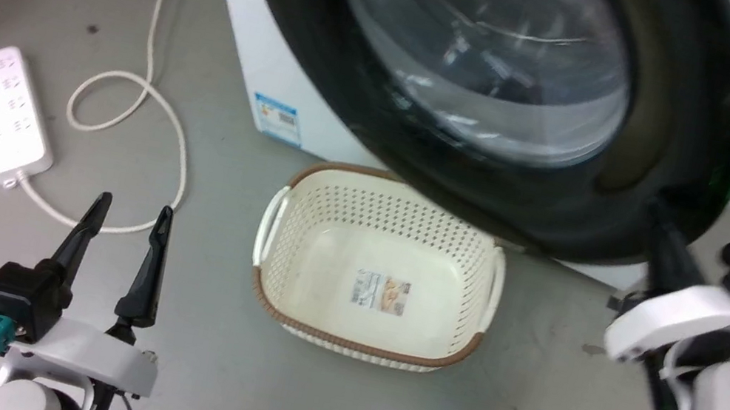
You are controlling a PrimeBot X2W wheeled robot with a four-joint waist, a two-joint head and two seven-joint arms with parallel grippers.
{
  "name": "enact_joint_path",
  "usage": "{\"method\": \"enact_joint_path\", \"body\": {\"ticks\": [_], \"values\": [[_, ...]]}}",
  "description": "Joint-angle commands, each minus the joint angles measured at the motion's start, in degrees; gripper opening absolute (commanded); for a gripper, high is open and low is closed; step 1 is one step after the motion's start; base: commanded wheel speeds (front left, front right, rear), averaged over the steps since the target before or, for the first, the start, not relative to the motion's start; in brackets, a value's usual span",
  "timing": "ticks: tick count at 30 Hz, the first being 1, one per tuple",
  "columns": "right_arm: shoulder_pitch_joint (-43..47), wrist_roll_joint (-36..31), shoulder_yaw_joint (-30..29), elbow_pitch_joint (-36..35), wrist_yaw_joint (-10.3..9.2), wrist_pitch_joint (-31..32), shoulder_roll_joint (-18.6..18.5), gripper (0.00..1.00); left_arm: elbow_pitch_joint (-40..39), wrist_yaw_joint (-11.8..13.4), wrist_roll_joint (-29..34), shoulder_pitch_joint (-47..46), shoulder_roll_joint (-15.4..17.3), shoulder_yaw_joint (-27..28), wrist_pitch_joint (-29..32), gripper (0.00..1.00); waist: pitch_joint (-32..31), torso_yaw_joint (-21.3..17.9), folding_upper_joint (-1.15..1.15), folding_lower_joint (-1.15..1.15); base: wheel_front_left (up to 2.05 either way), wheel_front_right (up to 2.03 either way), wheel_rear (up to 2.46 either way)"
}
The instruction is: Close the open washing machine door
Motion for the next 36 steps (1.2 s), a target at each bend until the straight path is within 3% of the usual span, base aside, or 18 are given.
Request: {"method": "enact_joint_path", "body": {"ticks": [1, 13, 22, 29, 36], "values": [[-1.97, -1.09, -1.94, 0.24, -0.09, -0.36, -0.27, 0.0, -0.29, -0.56, 0.58, -0.83, -0.57, 0.31, -0.31, 1.0, 1.02, 1.07, 0.0, -0.01, 0.0, 0.0, 0.0], [-12.23, -12.09, -16.47, -2.25, -0.09, 1.48, -0.27, 0.0, -0.73, -4.72, 2.35, -2.46, -4.75, 3.84, -0.31, 1.0, 6.56, 4.0, 0.0, -0.01, 0.0, 0.0, 0.0], [-17.63, -14.65, -23.05, -5.72, -0.09, 0.95, -0.27, 0.0, 0.03, -7.92, 4.42, -2.87, -7.64, 7.52, -0.31, 1.0, 8.47, 4.79, 0.0, -0.01, 0.0, 0.0, 0.0], [-15.66, -12.16, -22.39, -6.42, -0.09, -1.41, -0.27, 0.0, 0.38, -8.96, 6.22, -2.0, -8.34, 9.35, -0.31, 1.0, 4.41, 2.62, 0.0, -0.01, 0.0, 0.0, 0.0], [-6.3, -5.08, -15.3, -10.38, -0.09, -3.71, -0.27, 0.0, 0.72, -9.6, 8.89, -0.13, -8.39, 10.28, -0.31, 1.0, -3.53, -3.4, 0.0, -0.01, 0.0, 0.0, 0.0]]}}
